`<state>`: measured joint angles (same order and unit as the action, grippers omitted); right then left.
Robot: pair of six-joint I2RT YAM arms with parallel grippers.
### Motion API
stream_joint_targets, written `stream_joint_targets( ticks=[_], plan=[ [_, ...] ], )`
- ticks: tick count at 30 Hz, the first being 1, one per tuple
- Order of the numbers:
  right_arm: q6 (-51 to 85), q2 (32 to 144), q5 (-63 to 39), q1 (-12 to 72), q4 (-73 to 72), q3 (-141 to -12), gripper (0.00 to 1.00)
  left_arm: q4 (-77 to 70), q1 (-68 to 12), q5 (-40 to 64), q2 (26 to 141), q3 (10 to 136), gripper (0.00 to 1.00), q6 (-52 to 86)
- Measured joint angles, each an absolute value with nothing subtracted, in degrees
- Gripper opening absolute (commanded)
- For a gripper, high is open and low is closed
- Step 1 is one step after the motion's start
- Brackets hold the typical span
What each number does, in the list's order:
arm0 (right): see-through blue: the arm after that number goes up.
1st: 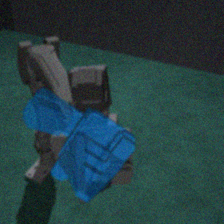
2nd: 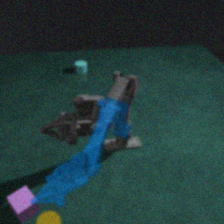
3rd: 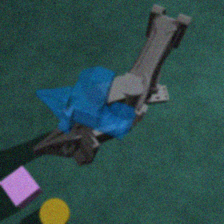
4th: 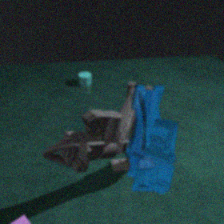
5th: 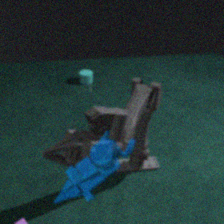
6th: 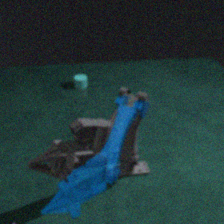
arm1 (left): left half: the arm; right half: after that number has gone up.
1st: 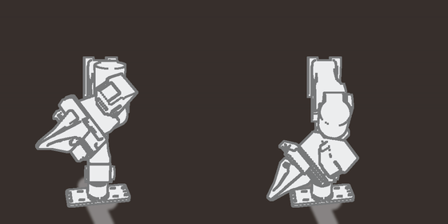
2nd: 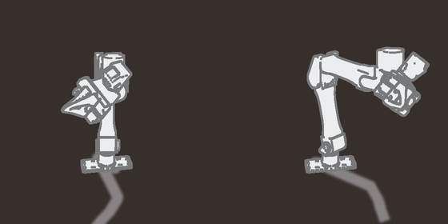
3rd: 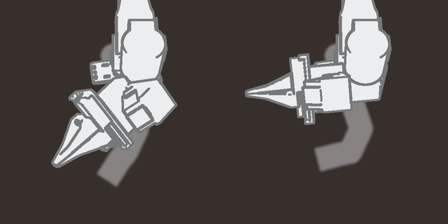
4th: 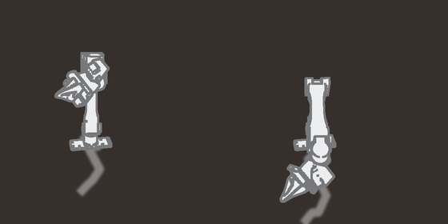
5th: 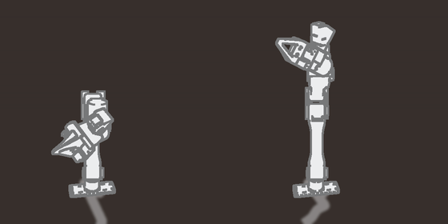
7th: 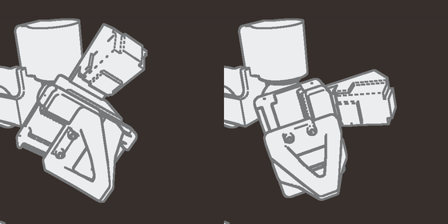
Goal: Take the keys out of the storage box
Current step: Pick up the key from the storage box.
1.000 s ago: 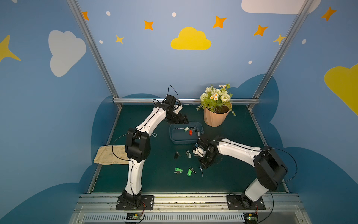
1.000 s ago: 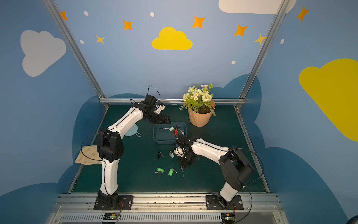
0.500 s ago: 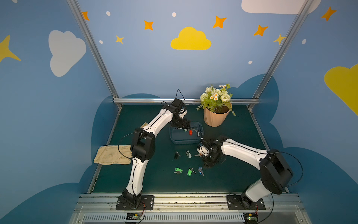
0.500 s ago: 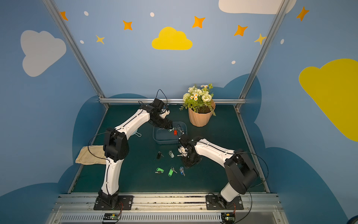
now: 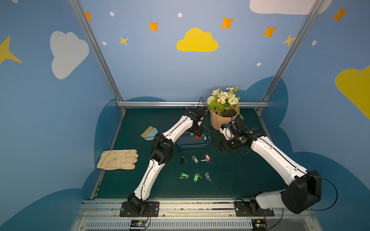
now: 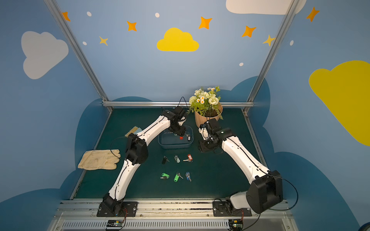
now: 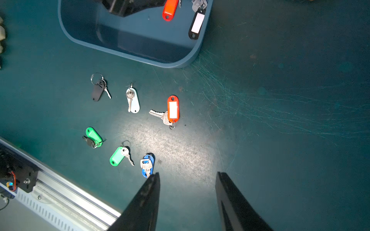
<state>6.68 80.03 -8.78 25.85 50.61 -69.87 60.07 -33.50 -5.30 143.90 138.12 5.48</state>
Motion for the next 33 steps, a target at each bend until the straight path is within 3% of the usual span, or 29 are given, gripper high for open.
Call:
stream_joint_targets(
  ticks=[4,16,22,31,33],
  plan=[
    [7.1,80.0,-10.8,24.7,50.0,-69.8,0.52,60.3,-33.4,-7.4,147.2,140.8,0.56,4.9],
    [6.0,81.2,-14.1,23.3,50.0,-69.9,0.52,58.5,-35.4,-9.5,150.8,143.9,0.48,4.7],
    [5.4,81.2,-14.6,23.3,50.0,-69.9,0.52,55.9,-36.6,-10.9,152.0,144.0,0.31,5.0],
    [5.4,80.9,-15.0,23.2,50.4,-69.8,0.53,53.4,-36.5,-13.5,153.8,145.4,0.15,4.7],
    [5.5,80.8,-15.1,23.2,50.5,-69.8,0.53,53.4,-36.5,-14.1,153.8,145.4,0.04,4.8]
  ],
)
